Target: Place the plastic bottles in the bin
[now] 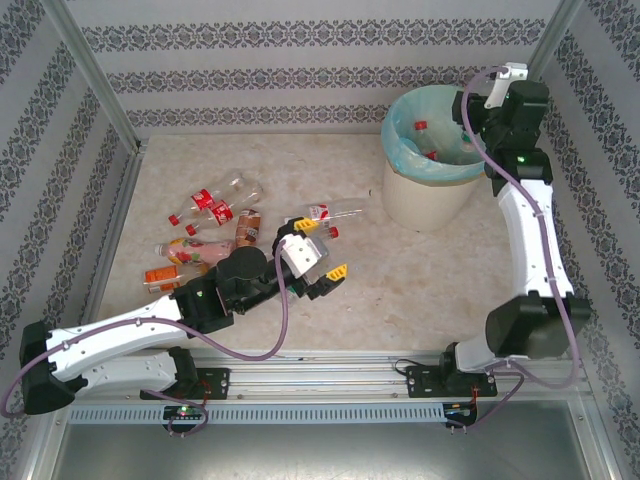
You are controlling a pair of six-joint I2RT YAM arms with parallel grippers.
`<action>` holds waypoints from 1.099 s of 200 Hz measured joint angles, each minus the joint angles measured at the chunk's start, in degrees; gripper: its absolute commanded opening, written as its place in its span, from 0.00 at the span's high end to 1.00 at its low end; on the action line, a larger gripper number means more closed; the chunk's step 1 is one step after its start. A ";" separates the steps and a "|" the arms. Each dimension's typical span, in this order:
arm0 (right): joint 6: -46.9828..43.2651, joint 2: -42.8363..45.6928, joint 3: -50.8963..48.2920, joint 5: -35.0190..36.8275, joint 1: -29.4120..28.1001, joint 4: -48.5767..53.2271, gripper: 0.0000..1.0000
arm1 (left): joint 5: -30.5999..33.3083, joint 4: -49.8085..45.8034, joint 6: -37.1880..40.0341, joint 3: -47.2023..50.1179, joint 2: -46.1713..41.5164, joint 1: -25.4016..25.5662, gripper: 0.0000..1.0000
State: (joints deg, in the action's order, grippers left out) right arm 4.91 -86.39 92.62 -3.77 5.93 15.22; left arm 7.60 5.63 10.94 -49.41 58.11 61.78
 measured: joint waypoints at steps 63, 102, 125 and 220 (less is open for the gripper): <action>2.71 -4.90 -0.33 -0.46 3.23 -0.24 0.68 | 0.20 -2.27 -2.03 0.00 -0.35 0.00 0.10; 3.37 -6.38 0.74 -3.43 3.19 -0.46 0.75 | 0.24 -2.27 -2.51 0.00 -1.27 0.00 0.10; 3.54 -8.52 2.64 -4.50 2.23 -0.76 0.73 | 0.44 -2.25 -2.78 0.00 -1.57 0.00 0.10; 1.84 -24.57 17.29 -8.79 -2.71 -0.98 0.65 | 2.82 -2.97 -3.93 0.00 -4.07 0.00 0.10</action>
State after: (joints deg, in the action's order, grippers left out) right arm 6.74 -110.96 109.91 -12.56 3.22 14.24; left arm 10.41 2.66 7.01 -49.41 54.04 61.78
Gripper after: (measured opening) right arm 0.631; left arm 0.900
